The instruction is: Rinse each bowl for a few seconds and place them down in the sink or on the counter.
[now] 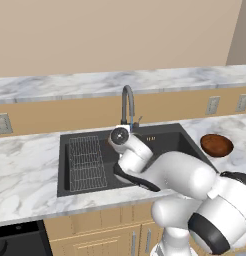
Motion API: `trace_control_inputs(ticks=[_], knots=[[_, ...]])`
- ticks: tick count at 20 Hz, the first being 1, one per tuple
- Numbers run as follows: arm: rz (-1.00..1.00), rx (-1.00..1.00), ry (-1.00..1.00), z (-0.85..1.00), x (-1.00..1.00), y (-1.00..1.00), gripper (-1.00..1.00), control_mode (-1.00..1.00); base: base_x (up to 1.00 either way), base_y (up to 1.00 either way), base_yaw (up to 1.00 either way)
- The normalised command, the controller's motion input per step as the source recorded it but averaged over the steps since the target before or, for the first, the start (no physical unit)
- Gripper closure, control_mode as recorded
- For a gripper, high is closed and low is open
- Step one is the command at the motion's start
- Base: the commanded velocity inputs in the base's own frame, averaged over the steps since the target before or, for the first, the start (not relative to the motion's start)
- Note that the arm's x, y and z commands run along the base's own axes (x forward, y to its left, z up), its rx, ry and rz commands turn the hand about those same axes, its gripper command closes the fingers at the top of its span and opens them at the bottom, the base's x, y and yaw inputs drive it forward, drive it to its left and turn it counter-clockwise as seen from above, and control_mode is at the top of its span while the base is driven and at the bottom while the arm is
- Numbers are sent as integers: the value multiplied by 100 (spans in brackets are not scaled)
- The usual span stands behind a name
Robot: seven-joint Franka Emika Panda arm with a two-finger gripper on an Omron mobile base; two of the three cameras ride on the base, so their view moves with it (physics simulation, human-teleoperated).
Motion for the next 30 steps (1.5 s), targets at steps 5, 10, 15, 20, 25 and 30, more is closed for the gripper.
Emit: trace_control_inputs(ticks=[5, 10, 15, 20, 25, 30], knots=[[-1, -3, 1, -15, 24, -5, 100, -100, 0, 0, 0], [0, -1, 1, -13, 27, -7, 100, -100, 0, 0, 0], [0, 0, 1, -13, 26, -6, 100, -100, 0, 0, 0], [-1, 0, 1, -15, 28, -3, 100, -100, 0, 0, 0], [-1, -2, 0, -16, 12, 4, 100, -100, 0, 0, 0], [-1, -3, -3, -4, -4, 7, 100, -100, 0, 0, 0]])
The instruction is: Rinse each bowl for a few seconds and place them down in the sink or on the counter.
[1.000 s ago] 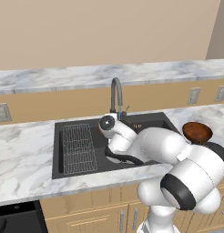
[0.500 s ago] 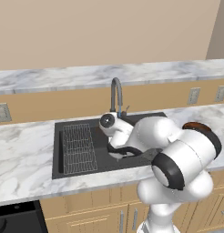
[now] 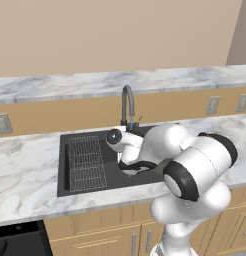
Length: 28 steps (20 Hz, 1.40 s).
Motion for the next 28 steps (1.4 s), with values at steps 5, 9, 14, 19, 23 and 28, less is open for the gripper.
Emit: trace_control_inputs(ticks=[5, 9, 14, 19, 23, 28], knots=[[-1, -4, -4, 0, -7, 6, 100, -100, 0, 0, 0], [-2, -1, -2, 16, -9, 10, 100, -100, 0, 0, 0], [-1, 3, 1, 24, -11, 12, 100, -100, 0, 0, 0], [0, 7, 8, 32, -12, 13, 100, -100, 0, 0, 0], [1, 7, 9, 36, -17, 10, 100, -100, 0, 0, 0], [6, 3, 4, 35, -26, 11, 100, -100, 0, 0, 0]])
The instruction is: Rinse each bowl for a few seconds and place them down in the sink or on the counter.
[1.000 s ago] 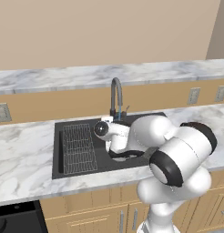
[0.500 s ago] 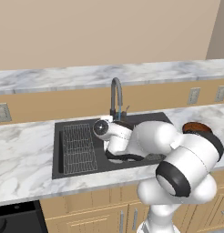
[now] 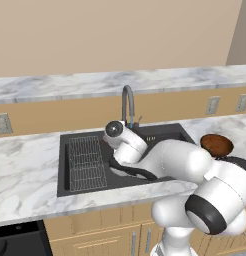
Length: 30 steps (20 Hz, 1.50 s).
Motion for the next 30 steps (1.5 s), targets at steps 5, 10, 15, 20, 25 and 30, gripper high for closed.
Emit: trace_control_inputs(ticks=[5, 10, 15, 20, 25, 30], knots=[[12, -2, 0, 24, -34, 17, 100, -100, 0, 0, 0], [13, -2, -1, 16, -26, 18, 100, -100, 0, 0, 0], [15, -7, 0, 8, -24, 22, 100, -100, 0, 0, 0], [15, -5, 5, 5, -24, 22, 100, -100, 0, 0, 0], [17, -5, 3, 6, -24, 15, 100, -100, 0, 0, 0], [15, -2, 3, 12, -28, 9, 100, -100, 0, 0, 0]])
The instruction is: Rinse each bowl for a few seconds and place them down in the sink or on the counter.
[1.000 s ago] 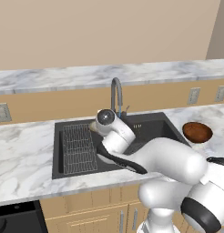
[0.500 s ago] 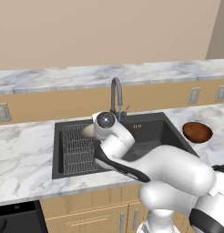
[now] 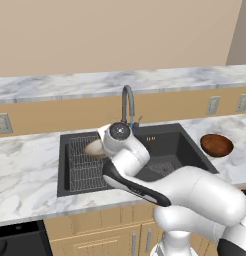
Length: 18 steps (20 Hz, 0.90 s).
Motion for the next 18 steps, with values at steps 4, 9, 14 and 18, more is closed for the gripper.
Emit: trace_control_inputs(ticks=[4, 9, 14, 18], knots=[[14, -1, 1, 8, -30, 13, 100, -100, 0, 0, 0], [13, 0, 1, 7, -30, 6, 100, -100, 0, 0, 0], [10, 0, 0, 8, -27, 9, 100, -100, 0, 0, 0], [10, 0, 4, 4, -19, 13, 100, -100, 0, 0, 0]])
